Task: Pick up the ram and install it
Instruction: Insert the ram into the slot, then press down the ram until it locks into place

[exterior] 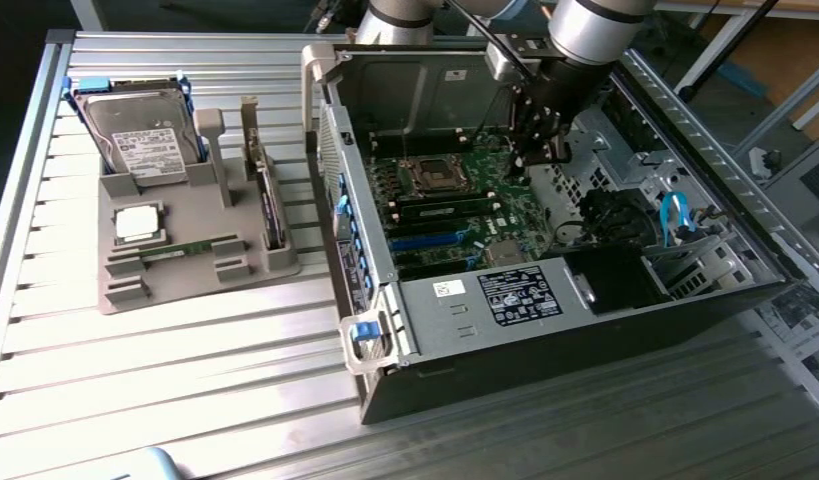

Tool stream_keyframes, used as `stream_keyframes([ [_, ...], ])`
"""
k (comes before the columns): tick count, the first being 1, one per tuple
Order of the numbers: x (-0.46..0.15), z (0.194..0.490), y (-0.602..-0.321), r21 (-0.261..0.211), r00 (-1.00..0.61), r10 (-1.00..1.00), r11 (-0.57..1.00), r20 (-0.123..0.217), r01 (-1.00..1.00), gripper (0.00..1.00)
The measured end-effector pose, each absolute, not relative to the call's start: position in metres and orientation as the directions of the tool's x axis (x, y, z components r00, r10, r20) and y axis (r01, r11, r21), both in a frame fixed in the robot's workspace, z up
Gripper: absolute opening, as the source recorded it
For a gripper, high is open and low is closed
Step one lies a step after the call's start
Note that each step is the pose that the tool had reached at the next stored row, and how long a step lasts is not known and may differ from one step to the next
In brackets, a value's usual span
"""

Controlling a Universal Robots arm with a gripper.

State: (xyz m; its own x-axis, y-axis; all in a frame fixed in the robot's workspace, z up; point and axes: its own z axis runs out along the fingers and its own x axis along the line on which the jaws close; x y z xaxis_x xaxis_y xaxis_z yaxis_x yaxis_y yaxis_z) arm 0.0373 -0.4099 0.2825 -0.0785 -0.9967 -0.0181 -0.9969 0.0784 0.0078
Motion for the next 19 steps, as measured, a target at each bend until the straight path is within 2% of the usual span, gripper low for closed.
stream_keyframes([
  [19,0.04,0.2775,-0.4099,0.009,-0.062,-0.998,0.062,-0.018,-0.998,0.11],
])
